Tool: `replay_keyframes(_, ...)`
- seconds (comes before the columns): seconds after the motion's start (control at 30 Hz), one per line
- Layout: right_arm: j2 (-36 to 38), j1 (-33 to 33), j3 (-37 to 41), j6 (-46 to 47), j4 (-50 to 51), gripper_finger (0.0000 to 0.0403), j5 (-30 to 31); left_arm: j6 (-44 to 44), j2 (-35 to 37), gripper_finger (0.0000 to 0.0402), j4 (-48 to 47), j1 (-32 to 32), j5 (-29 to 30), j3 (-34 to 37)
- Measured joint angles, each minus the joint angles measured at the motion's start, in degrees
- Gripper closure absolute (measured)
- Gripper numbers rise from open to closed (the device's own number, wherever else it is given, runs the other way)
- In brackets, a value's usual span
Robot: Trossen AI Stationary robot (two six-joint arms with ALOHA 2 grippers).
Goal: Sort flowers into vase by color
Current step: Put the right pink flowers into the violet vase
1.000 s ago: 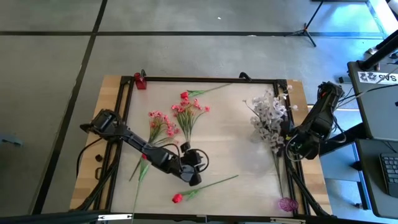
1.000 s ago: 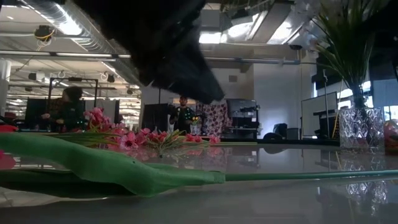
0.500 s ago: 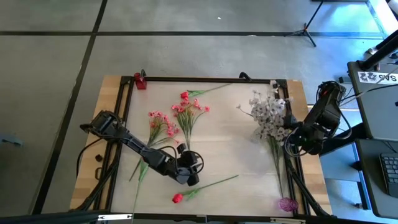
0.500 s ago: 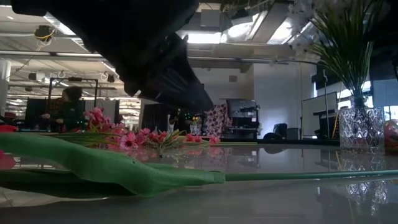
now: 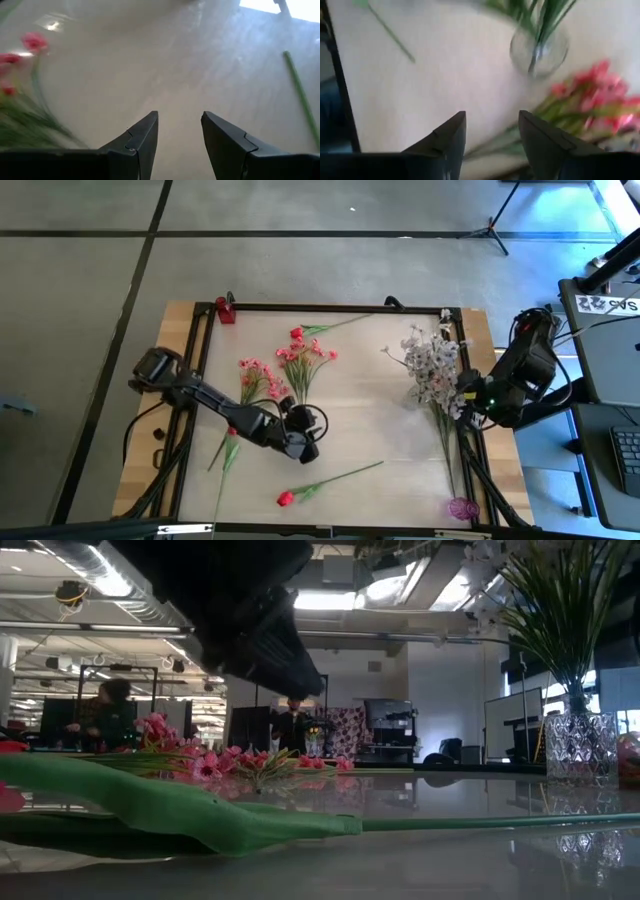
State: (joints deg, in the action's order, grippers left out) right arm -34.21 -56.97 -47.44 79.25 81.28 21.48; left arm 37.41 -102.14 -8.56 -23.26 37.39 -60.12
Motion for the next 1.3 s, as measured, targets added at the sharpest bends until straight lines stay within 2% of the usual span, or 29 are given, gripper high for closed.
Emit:
replay_keyframes(0.17,-4.6,0.0,0.3,5.2,-0.6,0.0231,-9.0,0.0,1.9,0.0253,-2.3,0.6,0.1,0.0)
replay_keyframes(0.57,-20.7,0.0,0.4,14.1,-12.8,0.0233,-14.9,2.0,1.8,0.0253,-7.2,-1.4,-0.9,0.0)
replay_keyframes(0.83,-31.2,-0.7,0.4,14.8,-12.8,0.0230,-24.6,6.2,1.8,0.0253,-11.0,-5.2,-0.8,0.0)
replay_keyframes(0.93,-33.6,-1.9,0.4,15.9,-12.7,0.0212,-24.8,7.5,1.8,0.0253,-11.8,-6.5,0.1,0.0)
replay_keyframes(1.07,-34.8,-2.3,0.4,18.5,-9.8,0.0167,-23.4,7.5,1.8,0.0253,-11.8,-7.4,1.8,0.0)
replay_keyframes(1.3,-30.7,-3.1,-1.8,19.7,-8.1,0.0077,-12.8,7.2,1.8,0.0253,-12.3,-6.2,2.5,0.0)
